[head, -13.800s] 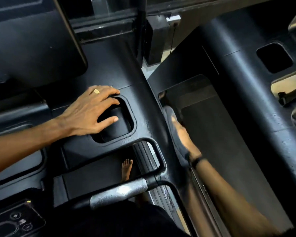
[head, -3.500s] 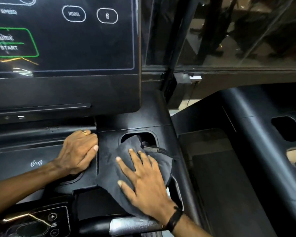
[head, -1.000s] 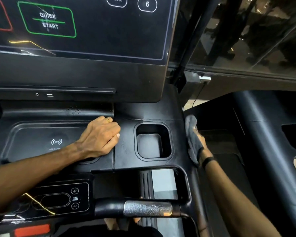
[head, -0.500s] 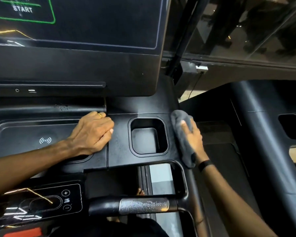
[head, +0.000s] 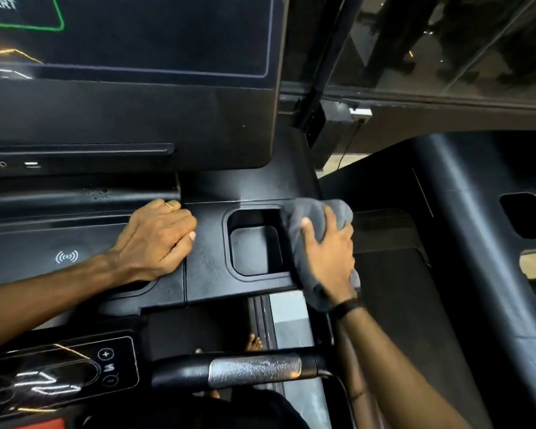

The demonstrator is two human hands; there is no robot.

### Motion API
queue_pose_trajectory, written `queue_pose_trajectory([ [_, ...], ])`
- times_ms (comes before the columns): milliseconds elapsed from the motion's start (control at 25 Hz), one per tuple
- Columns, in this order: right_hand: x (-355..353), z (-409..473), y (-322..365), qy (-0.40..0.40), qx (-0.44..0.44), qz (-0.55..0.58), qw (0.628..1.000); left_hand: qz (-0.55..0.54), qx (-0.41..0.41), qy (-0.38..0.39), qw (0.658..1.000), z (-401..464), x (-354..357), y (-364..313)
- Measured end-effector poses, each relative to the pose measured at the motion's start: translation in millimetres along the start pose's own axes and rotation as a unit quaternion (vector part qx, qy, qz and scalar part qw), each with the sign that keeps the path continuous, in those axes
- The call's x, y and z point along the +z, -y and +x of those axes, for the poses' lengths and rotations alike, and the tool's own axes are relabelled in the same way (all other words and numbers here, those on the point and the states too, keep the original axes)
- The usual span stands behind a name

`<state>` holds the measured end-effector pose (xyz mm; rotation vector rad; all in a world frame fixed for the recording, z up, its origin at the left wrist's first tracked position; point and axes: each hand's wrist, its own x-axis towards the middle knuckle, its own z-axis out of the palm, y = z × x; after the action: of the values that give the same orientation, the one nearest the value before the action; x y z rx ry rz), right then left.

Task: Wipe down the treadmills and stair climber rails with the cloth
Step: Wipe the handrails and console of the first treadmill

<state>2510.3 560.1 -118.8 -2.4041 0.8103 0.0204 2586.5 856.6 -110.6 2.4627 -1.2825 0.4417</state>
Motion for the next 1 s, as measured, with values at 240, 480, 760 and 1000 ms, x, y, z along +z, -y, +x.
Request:
queue_pose_trajectory([
  [240,-23.8,-12.9,-67.5,0.083,0.228,0.149,0.959,0.011,-0.002,-0.017,1.000,0.9,-1.9,-5.2],
  [480,9.2,-39.6,-4.4,-0.046,0.006,-0.097,0.994,0.005,0.001,0.000,1.000,2.5,0.9,-0.3],
  [760,-21.6,23.7,-52.4,0.104,0.177,0.175,0.963,0.013,-0.012,0.007,1.000,1.5,-4.4,-4.2],
  [1000,5.6,-53.1,-14.1,-0.031,0.060,-0.114,0.991,-0.006,-0.004,0.021,1.000,5.9,-1.5,-3.0],
])
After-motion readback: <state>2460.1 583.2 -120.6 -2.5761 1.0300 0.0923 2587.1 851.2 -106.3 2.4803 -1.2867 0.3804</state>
